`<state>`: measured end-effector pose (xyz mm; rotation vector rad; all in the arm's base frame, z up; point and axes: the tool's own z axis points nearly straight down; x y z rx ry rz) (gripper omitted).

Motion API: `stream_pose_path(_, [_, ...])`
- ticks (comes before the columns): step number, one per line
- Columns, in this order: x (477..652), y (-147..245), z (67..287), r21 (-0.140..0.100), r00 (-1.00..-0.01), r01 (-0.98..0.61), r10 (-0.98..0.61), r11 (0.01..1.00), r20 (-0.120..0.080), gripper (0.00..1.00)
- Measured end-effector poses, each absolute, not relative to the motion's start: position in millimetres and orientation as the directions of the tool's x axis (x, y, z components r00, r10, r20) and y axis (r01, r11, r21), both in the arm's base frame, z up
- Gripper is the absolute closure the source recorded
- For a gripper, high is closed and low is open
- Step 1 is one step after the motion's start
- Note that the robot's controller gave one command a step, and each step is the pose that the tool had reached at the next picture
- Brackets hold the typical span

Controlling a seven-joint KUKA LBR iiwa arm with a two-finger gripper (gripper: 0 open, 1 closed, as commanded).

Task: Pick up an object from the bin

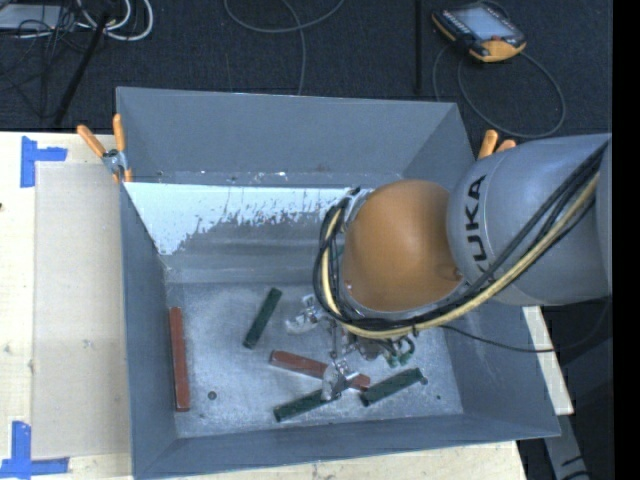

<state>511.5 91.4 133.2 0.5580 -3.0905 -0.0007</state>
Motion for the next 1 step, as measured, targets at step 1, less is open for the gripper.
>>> stream_pose_path(1, [568.3, 126.0, 94.1, 0.0, -0.912, -0.409, -0.409, 0.912, -0.003, 0.0])
